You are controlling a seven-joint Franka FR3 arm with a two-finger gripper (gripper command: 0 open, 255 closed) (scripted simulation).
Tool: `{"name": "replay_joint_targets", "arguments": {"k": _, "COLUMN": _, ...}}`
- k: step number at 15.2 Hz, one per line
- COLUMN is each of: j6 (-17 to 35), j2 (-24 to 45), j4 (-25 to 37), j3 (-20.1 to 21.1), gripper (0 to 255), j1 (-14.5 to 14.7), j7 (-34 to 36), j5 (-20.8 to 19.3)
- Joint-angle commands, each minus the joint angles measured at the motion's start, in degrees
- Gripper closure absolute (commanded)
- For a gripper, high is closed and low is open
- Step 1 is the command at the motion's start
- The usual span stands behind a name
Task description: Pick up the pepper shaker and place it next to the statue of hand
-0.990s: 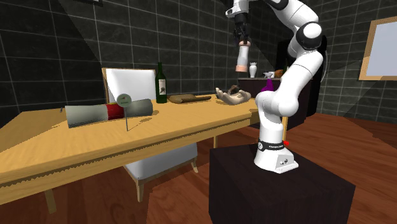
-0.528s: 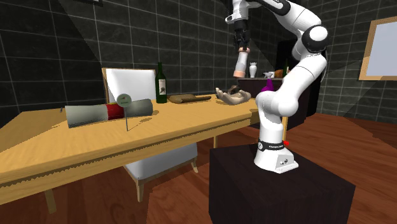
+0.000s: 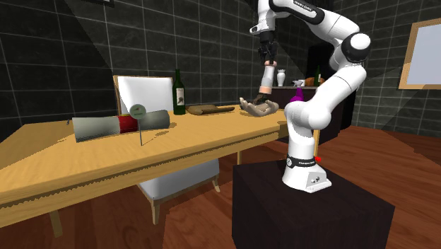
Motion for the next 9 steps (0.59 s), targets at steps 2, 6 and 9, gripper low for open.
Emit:
{"name": "replay_joint_targets", "arguments": {"k": 2, "j6": 1.6, "j2": -2.0, "j4": -3.7, "j3": -0.2, "gripper": 255, "j1": -0.5, "j7": 0.7, "j5": -0.4}}
{"name": "replay_joint_targets", "arguments": {"k": 6, "j6": 3.8, "j2": -4.4, "j4": -8.2, "j3": -0.6, "gripper": 255, "j1": -1.0, "j7": 1.6, "j5": -0.8}}
{"name": "replay_joint_targets", "arguments": {"k": 9, "j6": 5.4, "j2": -6.1, "j4": -11.5, "j3": -0.9, "gripper": 255, "j1": -1.4, "j7": 2.1, "j5": -1.3}}
